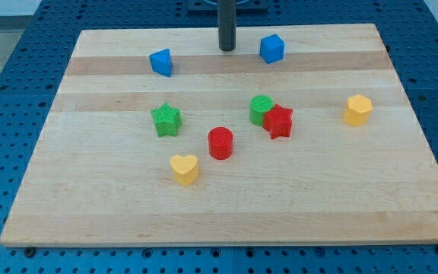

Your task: Push the blue cube closer to yellow hexagon

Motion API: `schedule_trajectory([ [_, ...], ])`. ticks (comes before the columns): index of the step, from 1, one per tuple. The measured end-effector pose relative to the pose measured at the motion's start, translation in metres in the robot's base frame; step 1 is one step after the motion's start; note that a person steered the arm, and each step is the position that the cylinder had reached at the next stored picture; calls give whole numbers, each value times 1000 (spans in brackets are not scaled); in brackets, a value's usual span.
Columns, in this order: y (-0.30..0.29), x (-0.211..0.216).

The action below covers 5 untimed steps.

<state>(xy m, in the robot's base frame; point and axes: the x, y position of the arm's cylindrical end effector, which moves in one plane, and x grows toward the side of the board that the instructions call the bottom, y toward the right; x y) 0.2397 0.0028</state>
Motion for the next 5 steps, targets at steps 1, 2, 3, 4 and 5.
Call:
schedule_trajectory([
  [1, 23, -4],
  [2, 54, -2],
  [3, 75, 8],
  [4, 96, 23],
  [5, 104, 46],
])
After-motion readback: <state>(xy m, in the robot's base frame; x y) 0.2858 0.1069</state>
